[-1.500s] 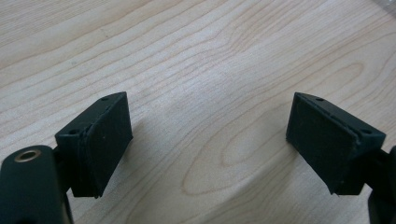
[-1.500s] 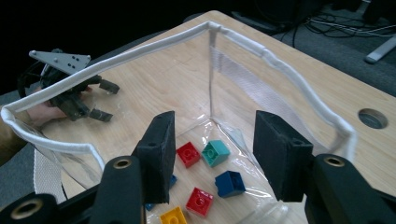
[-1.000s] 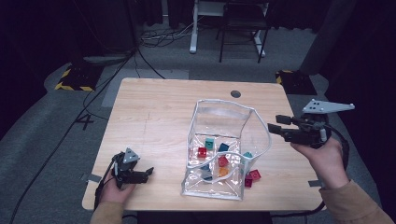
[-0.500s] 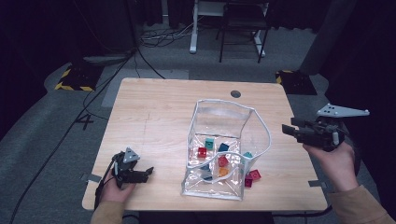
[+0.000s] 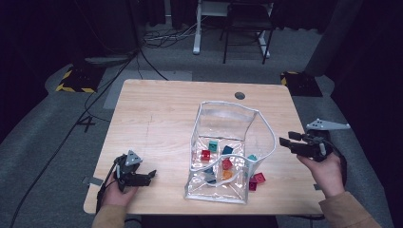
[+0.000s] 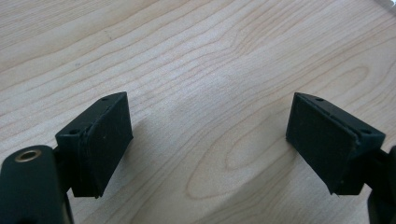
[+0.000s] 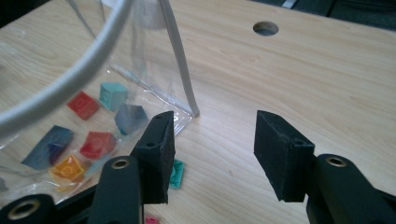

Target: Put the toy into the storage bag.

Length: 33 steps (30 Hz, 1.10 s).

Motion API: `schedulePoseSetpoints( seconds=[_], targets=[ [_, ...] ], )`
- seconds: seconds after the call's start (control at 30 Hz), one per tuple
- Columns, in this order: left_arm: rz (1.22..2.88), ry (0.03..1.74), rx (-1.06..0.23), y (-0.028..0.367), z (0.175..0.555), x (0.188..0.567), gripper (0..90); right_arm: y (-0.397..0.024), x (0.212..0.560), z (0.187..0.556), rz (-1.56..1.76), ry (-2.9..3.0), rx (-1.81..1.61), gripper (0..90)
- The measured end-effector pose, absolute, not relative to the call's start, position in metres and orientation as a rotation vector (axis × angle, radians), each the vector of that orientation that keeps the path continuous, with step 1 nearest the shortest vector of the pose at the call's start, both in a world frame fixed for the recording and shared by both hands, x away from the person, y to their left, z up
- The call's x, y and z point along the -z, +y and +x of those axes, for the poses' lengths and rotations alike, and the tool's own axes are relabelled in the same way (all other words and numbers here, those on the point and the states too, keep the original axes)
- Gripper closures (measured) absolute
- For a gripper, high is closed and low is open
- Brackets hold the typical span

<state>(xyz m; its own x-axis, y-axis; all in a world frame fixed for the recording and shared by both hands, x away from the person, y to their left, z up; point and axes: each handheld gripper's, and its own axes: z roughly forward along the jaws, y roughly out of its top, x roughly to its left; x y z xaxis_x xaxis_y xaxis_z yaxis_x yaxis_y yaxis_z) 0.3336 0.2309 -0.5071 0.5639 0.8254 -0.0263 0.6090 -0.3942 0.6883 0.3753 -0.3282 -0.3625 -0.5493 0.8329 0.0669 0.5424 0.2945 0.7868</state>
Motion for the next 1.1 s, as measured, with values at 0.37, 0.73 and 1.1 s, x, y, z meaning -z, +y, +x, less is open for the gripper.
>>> schedulePoseSetpoints(
  seconds=[0.37, 0.73, 1.1],
  targets=[
    [2.134, 1.148, -0.426, 0.231, 0.333, 0.507, 14.6, -0.320, 0.403, 0.379, 1.272, 2.254, -1.087, 48.3],
    [2.129, 1.156, -0.428, 0.232, 0.332, 0.507, 14.6, -0.298, 0.450, 0.388, 1.307, 2.343, -1.108, 47.8],
    [2.128, 1.164, -0.430, 0.233, 0.331, 0.507, 14.6, -0.277, 0.473, 0.398, 1.297, 2.400, -1.076, 47.0]
  ],
)
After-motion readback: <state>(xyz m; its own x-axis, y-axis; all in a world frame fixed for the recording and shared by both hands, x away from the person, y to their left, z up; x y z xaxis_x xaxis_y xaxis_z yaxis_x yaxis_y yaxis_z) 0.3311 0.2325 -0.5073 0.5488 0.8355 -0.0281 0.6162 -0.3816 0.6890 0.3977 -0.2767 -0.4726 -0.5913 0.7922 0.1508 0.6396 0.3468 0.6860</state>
